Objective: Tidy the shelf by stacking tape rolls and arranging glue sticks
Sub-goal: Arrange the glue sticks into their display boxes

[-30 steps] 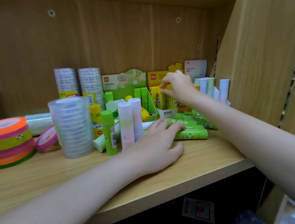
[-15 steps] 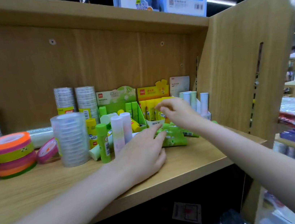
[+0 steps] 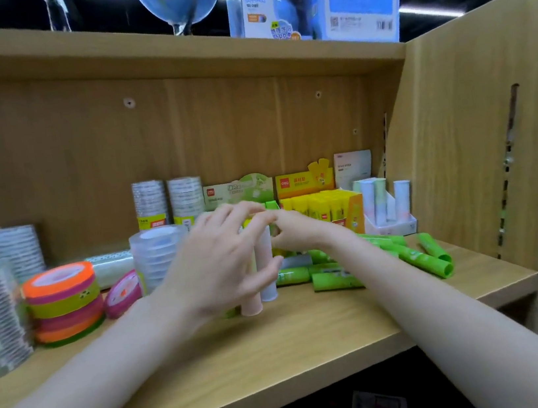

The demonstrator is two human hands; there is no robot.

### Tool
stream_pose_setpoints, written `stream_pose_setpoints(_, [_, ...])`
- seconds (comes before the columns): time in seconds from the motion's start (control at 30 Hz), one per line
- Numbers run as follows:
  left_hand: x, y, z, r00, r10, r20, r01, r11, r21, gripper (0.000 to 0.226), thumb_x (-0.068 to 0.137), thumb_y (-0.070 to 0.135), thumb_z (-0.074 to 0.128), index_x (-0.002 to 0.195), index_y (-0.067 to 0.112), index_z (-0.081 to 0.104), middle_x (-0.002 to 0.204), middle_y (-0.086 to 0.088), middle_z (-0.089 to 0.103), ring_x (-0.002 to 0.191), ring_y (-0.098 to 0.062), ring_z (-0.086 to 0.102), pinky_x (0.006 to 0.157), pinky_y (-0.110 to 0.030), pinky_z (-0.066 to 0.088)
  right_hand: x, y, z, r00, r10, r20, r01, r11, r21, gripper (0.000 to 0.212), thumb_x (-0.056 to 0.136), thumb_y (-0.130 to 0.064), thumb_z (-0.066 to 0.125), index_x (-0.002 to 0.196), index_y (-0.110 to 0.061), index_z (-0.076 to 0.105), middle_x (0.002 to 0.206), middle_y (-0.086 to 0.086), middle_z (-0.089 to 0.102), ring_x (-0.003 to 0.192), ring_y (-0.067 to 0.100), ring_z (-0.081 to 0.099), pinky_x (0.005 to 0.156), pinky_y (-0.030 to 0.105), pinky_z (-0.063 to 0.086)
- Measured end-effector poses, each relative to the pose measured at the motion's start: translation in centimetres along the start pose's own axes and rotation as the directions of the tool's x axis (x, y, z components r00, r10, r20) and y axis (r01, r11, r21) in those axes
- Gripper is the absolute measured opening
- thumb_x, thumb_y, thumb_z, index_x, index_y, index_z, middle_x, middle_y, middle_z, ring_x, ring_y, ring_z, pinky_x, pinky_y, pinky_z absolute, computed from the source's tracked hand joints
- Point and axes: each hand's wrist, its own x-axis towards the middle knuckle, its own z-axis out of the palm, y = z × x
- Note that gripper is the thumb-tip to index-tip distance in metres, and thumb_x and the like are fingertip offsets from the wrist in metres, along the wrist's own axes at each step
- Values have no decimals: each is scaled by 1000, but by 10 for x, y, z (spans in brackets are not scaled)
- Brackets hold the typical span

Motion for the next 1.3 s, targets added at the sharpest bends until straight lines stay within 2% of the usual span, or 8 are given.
stream_pose_setpoints(0.1, [-1, -3, 12, 1000, -12, 14, 13, 995, -95, 37, 82, 44, 44, 106, 18, 55, 100, -4, 61, 76, -23, 61, 57, -35, 52, 8, 3, 6, 999, -45, 7, 45, 999, 14, 56, 76, -5, 57, 129, -20, 47, 117, -1, 59, 94, 11, 52, 67, 17, 35])
stream_pose_setpoints(0.2, [-1, -4, 18, 1000, -21, -21, 19, 995, -98, 31, 80, 40, 42, 106, 24, 48, 101, -2, 59, 74, -21, 61, 44, -35, 50, 10, 9, 6, 1000, -27, -9, 27, 999, 20, 66, 74, -8, 62, 135, -21, 42, 128, 5, 55, 115, 21, 51, 83, 30, 44])
stream_pose_setpoints(0.33, [-2, -7, 23, 997, -23, -70, 15, 993, -114, 32, 80, 40, 40, 107, 25, 48, 102, 0, 57, 76, -20, 61, 42, -36, 49, 4, 22, 4, 996, 26, -82, -29, 999, -31, 66, 78, -9, 61, 139, -22, 38, 123, 6, 55, 107, 20, 49, 79, 23, 36])
stream_pose_setpoints(0.43, [-4, -8, 25, 996, -18, -91, 8, 993, -117, 31, 80, 41, 40, 107, 26, 46, 102, 2, 57, 77, -19, 61, 42, -35, 49, -5, 25, 0, 972, 8, -233, -2, 1000, 25, 55, 80, -7, 58, 131, -22, 46, 86, -4, 51, 74, 13, 48, 61, 22, 37])
stream_pose_setpoints(0.6, [-3, -7, 25, 994, -20, -104, 8, 993, -114, 31, 79, 41, 40, 105, 26, 47, 102, 1, 58, 77, -19, 61, 41, -36, 49, -10, 44, -10, 747, 124, -653, -2, 983, 185, 46, 87, -6, 57, 128, -19, 42, 86, 5, 58, 75, 22, 55, 70, 31, 45])
stream_pose_setpoints(1.0, [-3, -6, 25, 990, 0, -142, -13, 996, -87, 35, 80, 38, 39, 104, 19, 56, 100, 0, 58, 75, -18, 60, 38, -33, 47, -14, 40, -11, 766, 5, -643, 68, 994, 89, 42, 95, -11, 44, 134, -14, 28, 98, 7, 52, 76, 27, 56, 67, 35, 42])
stream_pose_setpoints(1.2, [-3, -5, 24, 989, -8, -145, -3, 997, -73, 36, 79, 37, 39, 101, 18, 59, 98, 0, 59, 74, -18, 60, 38, -30, 46, -13, 49, -18, 742, 37, -669, 4, 998, 61, 13, 82, -14, 68, 91, -9, 61, 96, 4, 48, 83, 15, 47, 73, 25, 38])
stream_pose_setpoints(1.3, [-2, -5, 25, 990, -10, -144, -1, 997, -72, 36, 79, 37, 39, 102, 18, 59, 99, 0, 58, 75, -19, 60, 38, -31, 46, -14, 47, -19, 731, 97, -675, -9, 991, 133, 25, 80, -11, 69, 103, -12, 60, 91, 4, 53, 73, 15, 49, 73, 26, 43])
